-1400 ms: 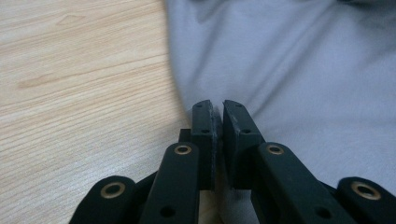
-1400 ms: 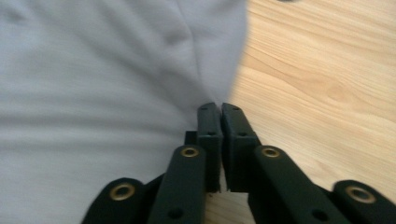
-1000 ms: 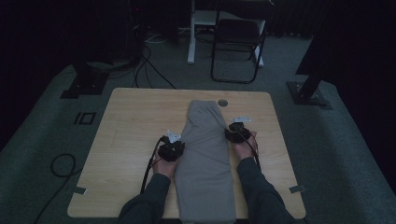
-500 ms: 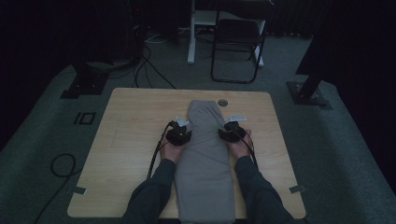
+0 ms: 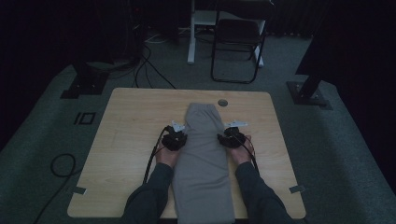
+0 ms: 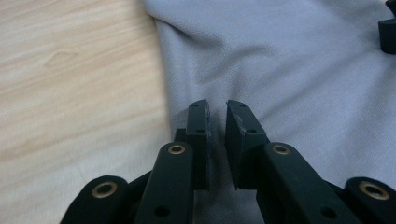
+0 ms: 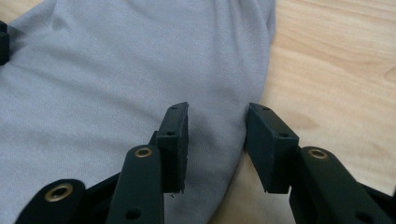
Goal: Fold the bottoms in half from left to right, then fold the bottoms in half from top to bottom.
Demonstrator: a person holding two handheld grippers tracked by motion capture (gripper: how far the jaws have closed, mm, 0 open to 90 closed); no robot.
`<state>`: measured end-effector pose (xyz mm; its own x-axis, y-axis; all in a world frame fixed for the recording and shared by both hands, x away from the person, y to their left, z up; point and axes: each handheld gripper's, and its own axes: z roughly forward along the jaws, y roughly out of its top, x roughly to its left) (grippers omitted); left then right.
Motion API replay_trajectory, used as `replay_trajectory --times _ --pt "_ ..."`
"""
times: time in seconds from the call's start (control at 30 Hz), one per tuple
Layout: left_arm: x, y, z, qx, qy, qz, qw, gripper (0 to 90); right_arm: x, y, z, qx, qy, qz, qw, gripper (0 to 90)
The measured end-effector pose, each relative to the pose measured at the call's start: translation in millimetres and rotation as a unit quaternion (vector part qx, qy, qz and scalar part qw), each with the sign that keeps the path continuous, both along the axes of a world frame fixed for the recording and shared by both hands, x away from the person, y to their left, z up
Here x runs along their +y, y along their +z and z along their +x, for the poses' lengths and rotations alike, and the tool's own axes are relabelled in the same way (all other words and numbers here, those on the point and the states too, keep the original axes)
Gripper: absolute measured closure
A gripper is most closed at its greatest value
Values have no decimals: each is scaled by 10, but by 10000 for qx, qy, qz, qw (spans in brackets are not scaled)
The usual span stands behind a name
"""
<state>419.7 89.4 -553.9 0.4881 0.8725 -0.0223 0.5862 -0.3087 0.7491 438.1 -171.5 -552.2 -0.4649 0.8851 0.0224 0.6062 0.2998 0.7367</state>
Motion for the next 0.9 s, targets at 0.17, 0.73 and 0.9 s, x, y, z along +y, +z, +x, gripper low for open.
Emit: replay_trajectory --times 0.17,0.73,0.9 --pt "21 -3 -163 9 -32 -29 10000 799 2 -5 -139 -20 69 -1 10000 609" --pt "67 -17 -824 -23 -307 -43 9995 795 -45 5 -733 59 546 -32 9985 614" --pt "68 -12 -953 4 -469 -52 9989 745 -52 24 -826 182 587 -5 9981 606"
